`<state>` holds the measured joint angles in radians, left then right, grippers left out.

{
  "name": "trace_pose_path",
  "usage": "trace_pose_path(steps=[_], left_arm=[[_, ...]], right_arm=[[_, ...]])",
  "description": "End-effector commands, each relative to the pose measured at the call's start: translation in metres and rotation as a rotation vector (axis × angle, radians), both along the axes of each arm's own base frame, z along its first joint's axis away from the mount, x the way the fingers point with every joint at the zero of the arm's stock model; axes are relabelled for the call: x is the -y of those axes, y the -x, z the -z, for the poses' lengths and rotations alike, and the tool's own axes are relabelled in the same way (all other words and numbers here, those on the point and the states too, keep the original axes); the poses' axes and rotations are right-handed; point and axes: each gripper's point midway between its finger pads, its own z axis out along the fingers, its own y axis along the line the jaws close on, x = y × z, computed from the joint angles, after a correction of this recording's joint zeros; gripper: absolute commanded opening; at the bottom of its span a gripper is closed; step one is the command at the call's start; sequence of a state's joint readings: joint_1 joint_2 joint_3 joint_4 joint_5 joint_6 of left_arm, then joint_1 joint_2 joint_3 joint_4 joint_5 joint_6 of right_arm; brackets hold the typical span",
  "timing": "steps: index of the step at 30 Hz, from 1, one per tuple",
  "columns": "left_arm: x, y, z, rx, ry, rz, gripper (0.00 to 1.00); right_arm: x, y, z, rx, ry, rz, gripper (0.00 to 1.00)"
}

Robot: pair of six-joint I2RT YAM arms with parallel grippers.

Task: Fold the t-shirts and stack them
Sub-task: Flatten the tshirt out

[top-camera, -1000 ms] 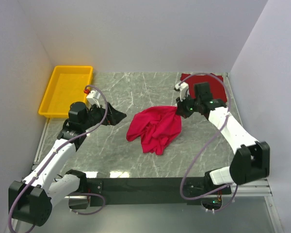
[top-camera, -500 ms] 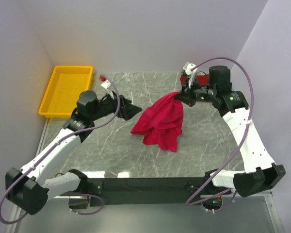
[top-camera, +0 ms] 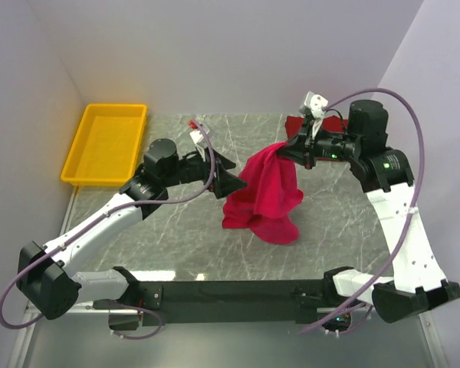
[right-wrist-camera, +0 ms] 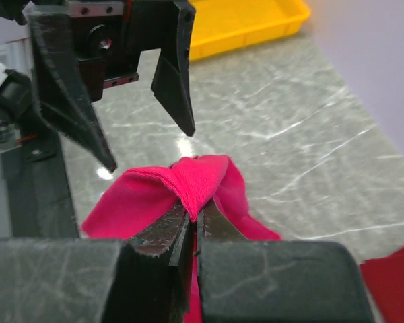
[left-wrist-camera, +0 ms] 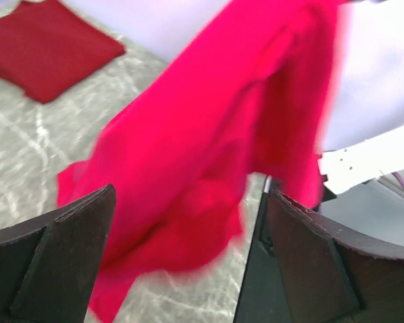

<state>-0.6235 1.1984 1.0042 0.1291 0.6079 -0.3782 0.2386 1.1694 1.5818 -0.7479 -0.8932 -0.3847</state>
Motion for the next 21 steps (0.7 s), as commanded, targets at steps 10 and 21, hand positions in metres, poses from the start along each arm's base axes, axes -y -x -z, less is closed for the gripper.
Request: trace_pose_path(steps=[10,21], left_arm=[[0.01,0.0,0.039,0.228,-0.15,0.041,0.99],[0.015,-0.041,0.059,0.342,-0.256,-0.01,0.69]], right_arm=[[-0.016,0.048,-0.03,0.127,-0.044,-0.276,0.0],[-0.011,0.068,-0.034,0.151,-0.043,-0.278,0.0]])
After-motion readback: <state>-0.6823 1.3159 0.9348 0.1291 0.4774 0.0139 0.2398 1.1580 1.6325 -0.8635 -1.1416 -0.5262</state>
